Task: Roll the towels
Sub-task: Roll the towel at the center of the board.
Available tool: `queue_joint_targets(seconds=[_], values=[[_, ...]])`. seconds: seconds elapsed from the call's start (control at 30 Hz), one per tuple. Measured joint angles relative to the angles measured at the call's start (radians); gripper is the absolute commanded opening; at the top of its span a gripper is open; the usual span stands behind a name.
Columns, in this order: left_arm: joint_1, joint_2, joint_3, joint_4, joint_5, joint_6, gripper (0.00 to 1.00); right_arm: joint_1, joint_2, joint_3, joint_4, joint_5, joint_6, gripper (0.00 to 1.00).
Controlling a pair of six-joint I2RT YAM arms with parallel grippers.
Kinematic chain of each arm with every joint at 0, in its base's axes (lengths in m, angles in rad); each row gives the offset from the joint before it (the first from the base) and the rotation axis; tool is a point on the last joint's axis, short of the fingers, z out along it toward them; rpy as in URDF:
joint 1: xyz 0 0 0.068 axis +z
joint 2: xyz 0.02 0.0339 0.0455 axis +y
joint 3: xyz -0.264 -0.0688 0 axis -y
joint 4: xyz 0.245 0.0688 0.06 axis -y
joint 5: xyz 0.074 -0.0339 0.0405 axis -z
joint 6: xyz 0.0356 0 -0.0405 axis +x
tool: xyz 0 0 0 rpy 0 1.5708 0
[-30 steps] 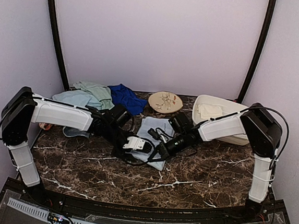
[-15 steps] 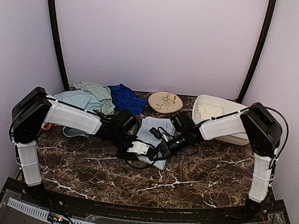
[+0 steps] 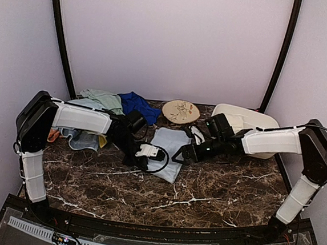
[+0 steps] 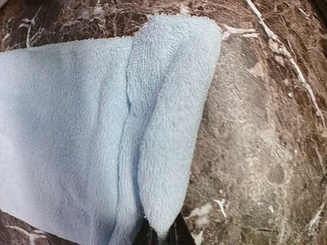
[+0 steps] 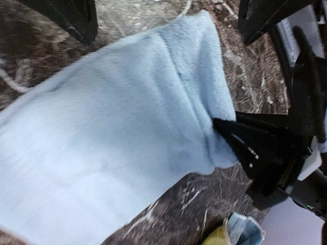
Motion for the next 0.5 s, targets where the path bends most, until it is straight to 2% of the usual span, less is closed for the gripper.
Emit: queue_joint_targets(seconds=[0.17, 0.33, 0.5], values=[[0.013, 0.004, 0.029, -0.176, 0.077, -0.001, 0.0, 0.003, -0.248, -0.11, 0.08, 0.277, -0.046, 1.0], [0.008, 0.007, 0.03, -0.308, 0.13, 0.0, 0.0, -0.002, -0.445, -0.204, 0.217, 0.557, -0.009, 1.0], [0.007, 0.063, 0.077, -0.408, 0.182, -0.004, 0.0, 0.034, -0.552, -0.372, 0.392, 0.599, -0.118, 0.94]])
